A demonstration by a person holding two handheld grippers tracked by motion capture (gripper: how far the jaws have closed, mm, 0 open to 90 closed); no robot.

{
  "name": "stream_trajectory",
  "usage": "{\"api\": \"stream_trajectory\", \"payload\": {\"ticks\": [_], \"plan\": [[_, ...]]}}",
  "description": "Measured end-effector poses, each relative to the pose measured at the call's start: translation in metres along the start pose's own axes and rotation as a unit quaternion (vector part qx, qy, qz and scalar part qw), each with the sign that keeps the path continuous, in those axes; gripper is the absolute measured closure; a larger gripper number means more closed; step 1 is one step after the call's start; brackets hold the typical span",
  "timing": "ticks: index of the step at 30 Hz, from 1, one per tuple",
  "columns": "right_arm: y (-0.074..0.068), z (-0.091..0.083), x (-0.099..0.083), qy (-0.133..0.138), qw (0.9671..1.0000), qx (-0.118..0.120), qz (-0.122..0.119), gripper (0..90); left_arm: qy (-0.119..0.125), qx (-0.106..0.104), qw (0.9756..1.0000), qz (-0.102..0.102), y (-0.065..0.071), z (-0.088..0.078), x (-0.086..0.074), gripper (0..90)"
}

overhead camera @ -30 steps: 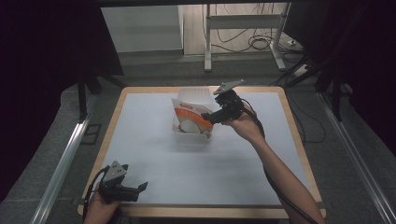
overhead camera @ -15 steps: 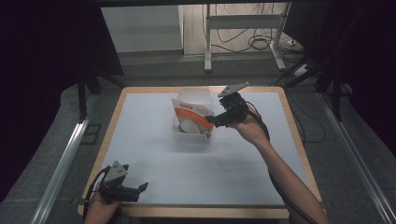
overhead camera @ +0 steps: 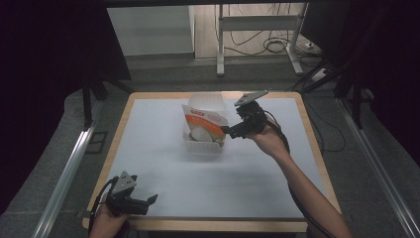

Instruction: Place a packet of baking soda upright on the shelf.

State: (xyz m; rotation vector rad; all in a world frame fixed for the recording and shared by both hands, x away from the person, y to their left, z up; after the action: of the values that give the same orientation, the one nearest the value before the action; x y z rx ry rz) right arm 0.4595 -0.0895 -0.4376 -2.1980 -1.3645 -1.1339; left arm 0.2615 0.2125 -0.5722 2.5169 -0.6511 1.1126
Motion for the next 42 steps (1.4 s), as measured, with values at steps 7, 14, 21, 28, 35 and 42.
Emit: {"api": "stream_trajectory", "payload": {"ticks": [7,14,21,28,35,42], "plan": [[0.003,-0.004,-0.008,-0.002,0.9999,-0.009,0.011,5.0,-0.003,-0.001,1.0,0.005,0.001,0.0,0.0,0.4],[0.003,-0.011,-0.016,-0.002,0.9998,-0.013,0.016,4.4,-0.005,-0.002,1.0,0.008,0.002,0.001,-0.001,0.8],[0.001,-0.014,-0.023,-0.004,0.9998,-0.018,0.012,3.9,-0.005,-0.002,0.9999,0.009,0.002,0.001,-0.001,0.8],[-0.002,-0.021,-0.028,0.003,0.9997,-0.017,0.02,3.7,-0.007,-0.001,0.9999,0.01,0.003,0.001,-0.001,1.0],[-0.006,-0.026,-0.038,0.014,0.9992,-0.018,0.033,3.7,-0.009,-0.001,0.9999,0.013,0.003,0.001,-0.001,1.6],[-0.007,-0.027,-0.055,0.008,0.9988,-0.023,0.041,3.8,-0.009,-0.001,0.9999,0.014,0.003,0.001,-0.001,1.8]]}}
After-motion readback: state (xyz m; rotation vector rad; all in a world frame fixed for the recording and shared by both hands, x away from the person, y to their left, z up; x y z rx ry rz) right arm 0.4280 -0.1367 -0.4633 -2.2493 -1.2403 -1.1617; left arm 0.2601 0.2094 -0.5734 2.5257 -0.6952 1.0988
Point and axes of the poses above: each handheld gripper's, and its own axes: z roughly forward along the jaws, x roughly out of its top, y roughly to its right, the point moved 7 cm from there along z, roughly forward along the jaws, and after that the axes turned 6 degrees about -z, right-handed, at the moved point
